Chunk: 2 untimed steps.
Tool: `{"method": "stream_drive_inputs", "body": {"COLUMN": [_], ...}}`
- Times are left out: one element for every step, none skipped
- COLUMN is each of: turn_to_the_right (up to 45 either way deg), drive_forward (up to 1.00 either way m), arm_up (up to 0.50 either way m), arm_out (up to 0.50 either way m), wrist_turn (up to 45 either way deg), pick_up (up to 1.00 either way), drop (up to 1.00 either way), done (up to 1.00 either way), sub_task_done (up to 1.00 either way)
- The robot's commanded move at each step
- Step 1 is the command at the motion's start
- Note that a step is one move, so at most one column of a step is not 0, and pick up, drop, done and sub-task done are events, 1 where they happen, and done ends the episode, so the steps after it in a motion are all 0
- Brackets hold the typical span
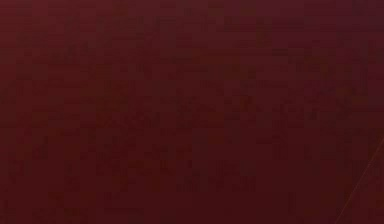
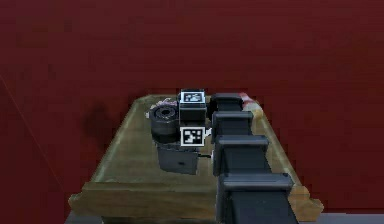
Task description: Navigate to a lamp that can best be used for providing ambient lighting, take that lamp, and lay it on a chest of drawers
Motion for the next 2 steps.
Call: {"method": "stream_drive_inputs", "body": {"turn_to_the_right": [0.0, 0.0], "drive_forward": [0.0, 0.0], "arm_up": [0.0, 0.0], "arm_out": [0.0, 0.0], "wrist_turn": [-45.0, -45.0], "pick_up": [0.0, 0.0], "drop": [0.0, 0.0], "done": [0.0, 0.0], "sub_task_done": [0.0, 0.0]}}
